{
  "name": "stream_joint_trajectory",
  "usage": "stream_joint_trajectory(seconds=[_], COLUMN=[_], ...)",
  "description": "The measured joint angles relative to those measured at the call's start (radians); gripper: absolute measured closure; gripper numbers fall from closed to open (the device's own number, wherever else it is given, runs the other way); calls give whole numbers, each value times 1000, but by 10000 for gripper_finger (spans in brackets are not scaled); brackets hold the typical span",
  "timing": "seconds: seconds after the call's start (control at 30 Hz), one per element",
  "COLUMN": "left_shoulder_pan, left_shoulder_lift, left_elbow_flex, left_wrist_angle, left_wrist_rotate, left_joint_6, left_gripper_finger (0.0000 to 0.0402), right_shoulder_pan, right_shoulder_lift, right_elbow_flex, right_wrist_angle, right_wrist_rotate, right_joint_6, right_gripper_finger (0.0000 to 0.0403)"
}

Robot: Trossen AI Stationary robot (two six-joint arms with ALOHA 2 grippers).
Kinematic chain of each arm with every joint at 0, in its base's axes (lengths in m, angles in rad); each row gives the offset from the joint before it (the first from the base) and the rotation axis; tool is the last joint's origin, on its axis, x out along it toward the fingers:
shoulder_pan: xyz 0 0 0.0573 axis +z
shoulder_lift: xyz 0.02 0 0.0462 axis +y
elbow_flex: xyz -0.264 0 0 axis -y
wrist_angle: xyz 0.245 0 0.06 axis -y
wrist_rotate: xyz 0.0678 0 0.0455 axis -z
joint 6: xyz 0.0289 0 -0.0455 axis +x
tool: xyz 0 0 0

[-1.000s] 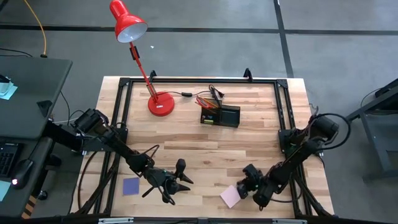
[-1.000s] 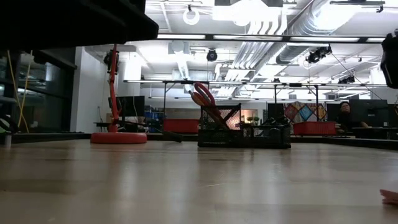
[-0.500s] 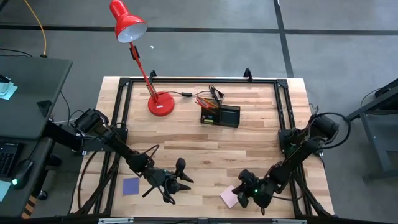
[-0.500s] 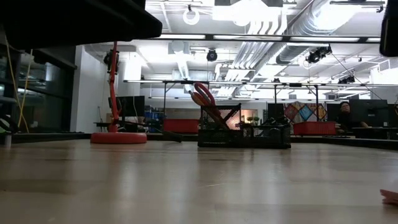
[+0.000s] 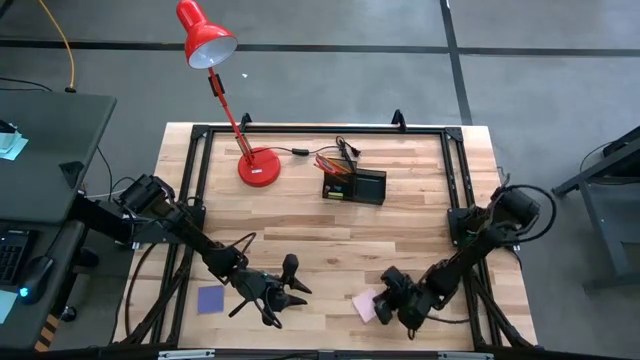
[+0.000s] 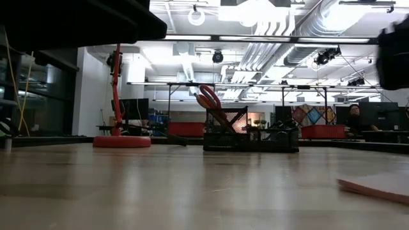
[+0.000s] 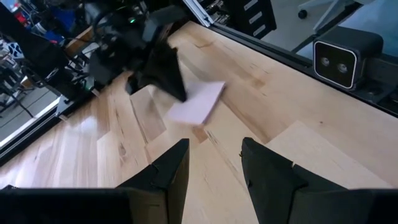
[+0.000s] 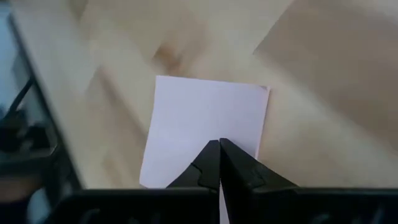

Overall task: Pick and place office supplies into organizer
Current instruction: Put the pink sticky notes into the desk organizer

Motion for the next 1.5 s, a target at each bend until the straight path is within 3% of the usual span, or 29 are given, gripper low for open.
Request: stream_joint_trajectory(seconds=[0.1,0.27,0.33,0.43,0.53,0.6,0.77,0.97,1.13,1.33,1.5], left_shoulder_pan=[0,23,60,127,177,207,270,297,293,297,297], left_shoulder_lift=[0,13,14,32,36,42,66,145,225,286,307], left_elbow_flex=[0,0,0,1,-1,2,22,108,210,319,385], left_wrist_angle=[1,-22,-60,-87,-104,-89,-76,-101,-177,-305,-357], left_wrist_rotate=[-10,-128,-112,-33,-6,11,120,245,255,259,271], left_joint_6=[2,5,-20,-96,-114,-117,-116,-106,-89,-76,-60], left_gripper_finger=[268,268,276,313,373,392,386,395,398,401,401], right_shoulder_pan=[-37,-101,-122,-140,-142,-141,-131,-91,-34,45,104], right_shoulder_lift=[-2,-10,-22,-48,-68,-81,-100,-193,-307,-379,-377], right_elbow_flex=[0,-5,-6,-10,-10,-10,-10,-10,-8,-8,-9], right_wrist_angle=[-34,-52,-55,-58,-65,-76,-104,-151,-218,-368,-433], right_wrist_rotate=[11,89,92,87,88,89,93,187,245,242,209], right_joint_6=[-8,-98,-153,-213,-250,-253,-259,-288,-289,-176,-49], right_gripper_finger=[402,403,403,403,403,402,402,402,402,398,349])
